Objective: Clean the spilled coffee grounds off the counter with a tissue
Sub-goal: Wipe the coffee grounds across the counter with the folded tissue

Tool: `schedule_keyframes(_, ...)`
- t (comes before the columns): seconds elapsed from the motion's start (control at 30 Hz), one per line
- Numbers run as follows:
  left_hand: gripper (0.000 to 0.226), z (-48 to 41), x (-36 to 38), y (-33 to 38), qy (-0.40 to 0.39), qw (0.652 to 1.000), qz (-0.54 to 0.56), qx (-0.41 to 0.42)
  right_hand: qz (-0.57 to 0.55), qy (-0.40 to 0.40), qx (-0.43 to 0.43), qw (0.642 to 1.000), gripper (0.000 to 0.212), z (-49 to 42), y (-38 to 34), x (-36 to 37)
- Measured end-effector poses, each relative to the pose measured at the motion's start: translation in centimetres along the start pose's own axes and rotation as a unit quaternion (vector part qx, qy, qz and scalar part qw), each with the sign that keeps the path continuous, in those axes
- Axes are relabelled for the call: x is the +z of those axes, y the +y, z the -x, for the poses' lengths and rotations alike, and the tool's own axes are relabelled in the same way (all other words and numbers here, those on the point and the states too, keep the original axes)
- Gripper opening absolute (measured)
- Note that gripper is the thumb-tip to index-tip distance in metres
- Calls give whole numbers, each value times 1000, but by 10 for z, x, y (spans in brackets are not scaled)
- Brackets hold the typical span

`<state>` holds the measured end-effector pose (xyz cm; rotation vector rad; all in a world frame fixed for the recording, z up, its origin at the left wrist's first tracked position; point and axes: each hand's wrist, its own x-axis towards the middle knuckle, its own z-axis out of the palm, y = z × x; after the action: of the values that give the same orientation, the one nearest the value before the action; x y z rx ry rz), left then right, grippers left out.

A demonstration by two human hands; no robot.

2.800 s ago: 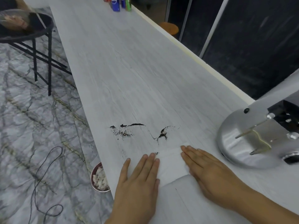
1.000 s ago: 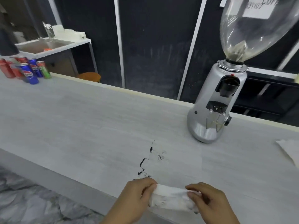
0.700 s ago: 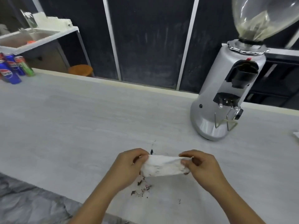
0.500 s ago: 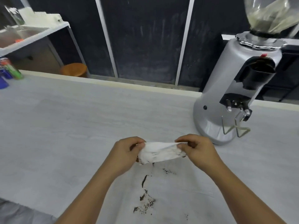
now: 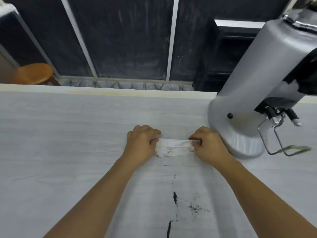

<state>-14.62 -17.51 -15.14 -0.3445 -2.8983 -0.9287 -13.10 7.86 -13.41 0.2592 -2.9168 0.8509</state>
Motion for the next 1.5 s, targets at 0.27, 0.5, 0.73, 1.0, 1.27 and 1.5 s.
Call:
schedule_keyframes(0.27, 31, 17, 6, 3, -10, 996, -46, 70, 11, -22, -73, 997, 22, 11, 6, 10)
schedule_keyframes(0.5, 16, 3, 5, 8, -13, 995, -69, 65, 32, -19, -113, 993, 16, 4, 13, 5)
schedule_keyframes(0.73, 19, 4, 8, 2, 12, 992, -25, 126, 9, -37, -138, 990, 16, 12, 14, -1)
schedule_keyframes(1.0, 20, 10, 10, 4, 22, 987, -38, 156, 17, -4, -146, 989, 15, 8, 15, 8)
schedule_keyframes(1.27, 18, 68, 17, 11, 47, 990, -56, 121, -1, -28, -160, 987, 13, 58, 15, 9)
schedule_keyframes(1.5, 32, 129, 21, 4, 40, 991, -62, 114, 24, -1, -153, 988, 25, 114, 6, 12)
